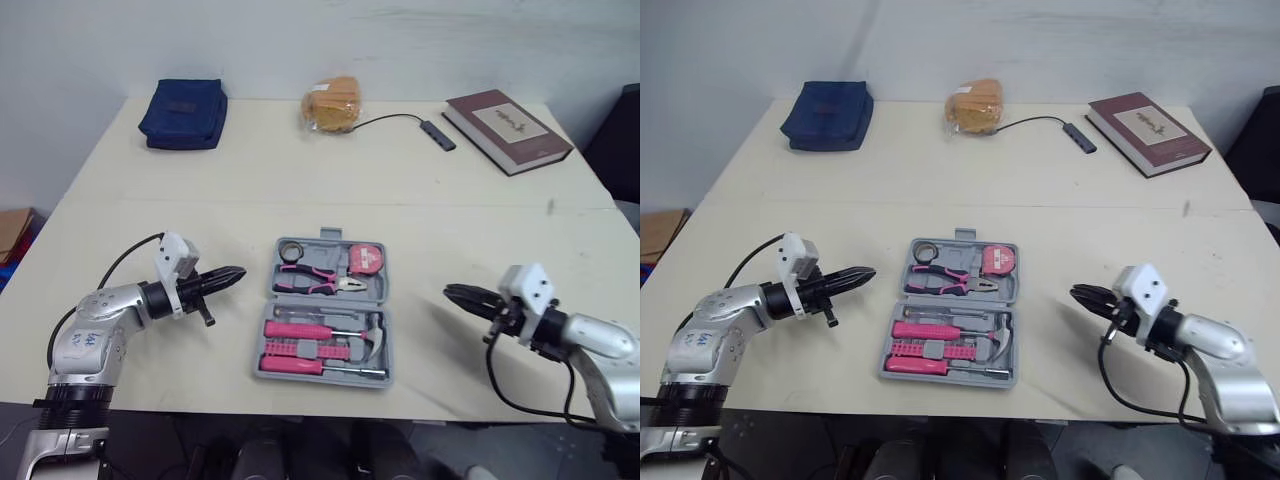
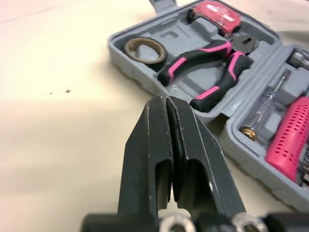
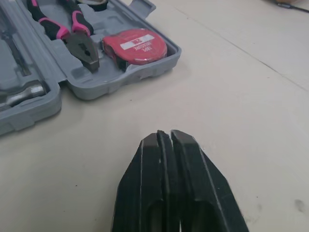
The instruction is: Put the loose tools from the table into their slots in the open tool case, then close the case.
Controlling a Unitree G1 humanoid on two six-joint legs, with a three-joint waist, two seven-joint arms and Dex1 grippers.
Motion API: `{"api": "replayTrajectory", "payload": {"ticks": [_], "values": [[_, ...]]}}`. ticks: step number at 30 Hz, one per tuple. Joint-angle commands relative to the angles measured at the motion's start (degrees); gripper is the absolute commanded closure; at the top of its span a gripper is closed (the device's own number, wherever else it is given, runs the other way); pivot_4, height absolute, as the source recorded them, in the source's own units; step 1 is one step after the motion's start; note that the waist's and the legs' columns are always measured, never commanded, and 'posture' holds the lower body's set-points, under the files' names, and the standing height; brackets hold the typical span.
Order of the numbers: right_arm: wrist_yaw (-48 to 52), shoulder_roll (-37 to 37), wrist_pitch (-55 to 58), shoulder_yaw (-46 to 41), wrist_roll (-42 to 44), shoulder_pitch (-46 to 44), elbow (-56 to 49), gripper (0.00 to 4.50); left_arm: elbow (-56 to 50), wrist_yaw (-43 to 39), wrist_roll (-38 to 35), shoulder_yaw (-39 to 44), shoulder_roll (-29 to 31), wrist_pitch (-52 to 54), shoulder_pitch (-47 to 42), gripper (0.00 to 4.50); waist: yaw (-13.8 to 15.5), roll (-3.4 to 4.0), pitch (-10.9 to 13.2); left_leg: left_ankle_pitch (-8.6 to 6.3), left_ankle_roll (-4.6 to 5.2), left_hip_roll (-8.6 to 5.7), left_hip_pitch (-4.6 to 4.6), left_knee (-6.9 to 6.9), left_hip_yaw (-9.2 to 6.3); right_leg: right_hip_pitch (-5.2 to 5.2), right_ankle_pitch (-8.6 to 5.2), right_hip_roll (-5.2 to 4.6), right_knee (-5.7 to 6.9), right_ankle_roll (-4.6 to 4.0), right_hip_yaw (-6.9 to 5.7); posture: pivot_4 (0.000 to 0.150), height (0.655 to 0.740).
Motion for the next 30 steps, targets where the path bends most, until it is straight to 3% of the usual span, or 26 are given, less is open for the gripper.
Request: {"api": "replayTrajectory", "payload": {"ticks": [1,6,16,22,30], "values": [[1.27,1.32,-2.08,3.7,-2.25,-1.59,1.4,4.42,-0.67,-0.3,4.24,-4.04,0.71,-0.78,-0.17,4.5,-0.05,0.0,0.0,0.0,-0.01,0.01,0.0,-0.01,0.03,-0.03,0.0,0.01,0.02,0.0,0.03,0.15,0.74],[2.76,1.64,0.11,7.29,-2.55,-2.92,0.03,4.42,-2.9,0.25,2.39,-4.36,-1.3,3.13,-0.53,4.5,0.01,0.0,0.0,0.26,-0.42,0.03,-0.67,0.07,0.1,-0.77,-0.01,0.04,0.19,-0.01,0.07,0.15,0.74],[1.91,5.34,1.38,11.8,-4.25,-6.62,0.98,4.42,-2.73,-0.81,3.27,-6.14,-2.02,4.02,-1.08,4.5,0.01,-0.01,0.0,0.27,-0.39,0.01,-0.65,0.12,0.1,-0.74,0.01,0.01,0.19,0.0,0.08,0.15,0.74],[1.92,6.56,1.52,12.79,-5.63,-10.29,4.64,4.42,-3.83,-0.98,3.07,-7.61,-3.33,5.4,-1.28,4.5,-0.01,-0.01,0.0,0.26,-0.38,0.01,-0.66,0.12,0.11,-0.75,0.02,0.01,0.19,0.0,0.08,0.15,0.74],[2.48,8.01,0.27,13.25,-7.2,-17.54,13.78,4.42,2.61,2.41,7.38,-8.55,-6.23,3.03,-7.44,4.5,0.0,-0.01,0.0,0.31,-0.32,-0.03,-0.66,0.16,0.11,-0.73,0.12,0.02,0.19,0.0,0.08,0.15,0.74]]}}
